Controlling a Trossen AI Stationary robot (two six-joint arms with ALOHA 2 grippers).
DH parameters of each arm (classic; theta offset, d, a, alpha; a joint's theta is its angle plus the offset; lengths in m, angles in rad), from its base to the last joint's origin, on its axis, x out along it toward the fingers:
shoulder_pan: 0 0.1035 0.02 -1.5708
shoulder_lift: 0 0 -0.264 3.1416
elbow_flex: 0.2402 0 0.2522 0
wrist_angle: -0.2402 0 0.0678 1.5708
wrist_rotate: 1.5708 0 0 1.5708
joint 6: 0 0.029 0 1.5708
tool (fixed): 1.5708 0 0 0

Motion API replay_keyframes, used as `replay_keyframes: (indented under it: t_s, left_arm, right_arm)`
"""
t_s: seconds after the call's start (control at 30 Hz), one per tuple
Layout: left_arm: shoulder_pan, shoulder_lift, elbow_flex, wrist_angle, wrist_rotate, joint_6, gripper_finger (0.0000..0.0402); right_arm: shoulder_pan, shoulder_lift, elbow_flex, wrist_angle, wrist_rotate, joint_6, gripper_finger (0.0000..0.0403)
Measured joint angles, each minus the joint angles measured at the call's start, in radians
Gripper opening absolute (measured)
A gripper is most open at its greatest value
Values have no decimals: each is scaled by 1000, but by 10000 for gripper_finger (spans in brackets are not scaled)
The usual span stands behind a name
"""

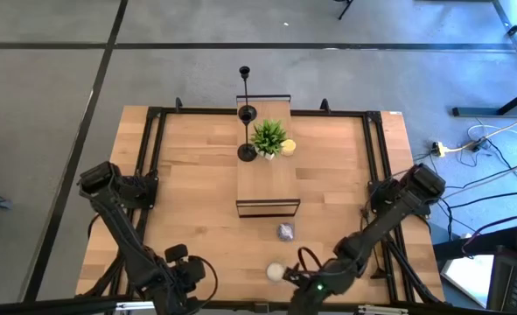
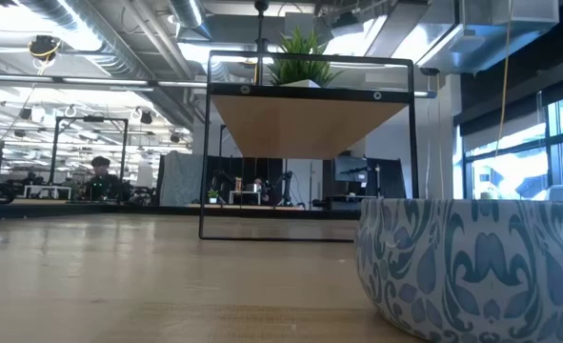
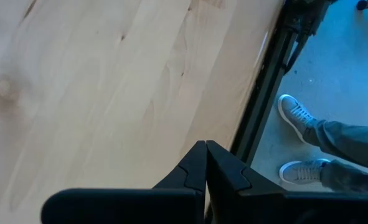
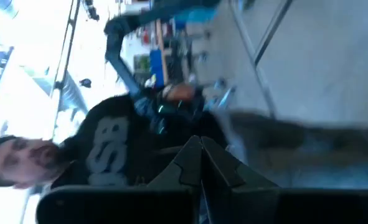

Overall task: Pick & Place candle stick holders
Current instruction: Put the top blue scented candle on the shelf

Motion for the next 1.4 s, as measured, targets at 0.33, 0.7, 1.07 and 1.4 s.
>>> replay_keyframes:
  t_s: [0.33,0.7,1.07,1.4]
  left_arm:
    - [-23,0,0,-19,14,-7,2]
    - [-23,0,0,-55,9,-51,2]
    - [-11,0,0,-70,-33,-78,2]
    - [-14,0,0,-69,-3,-95,2]
  right_arm:
    - [160,12,0,48,39,126,6]
    - [165,119,378,-1024,333,-102,5]
    - [29,351,481,-1277,747,238,5]
    - [-51,374,481,-1624,803,470,5]
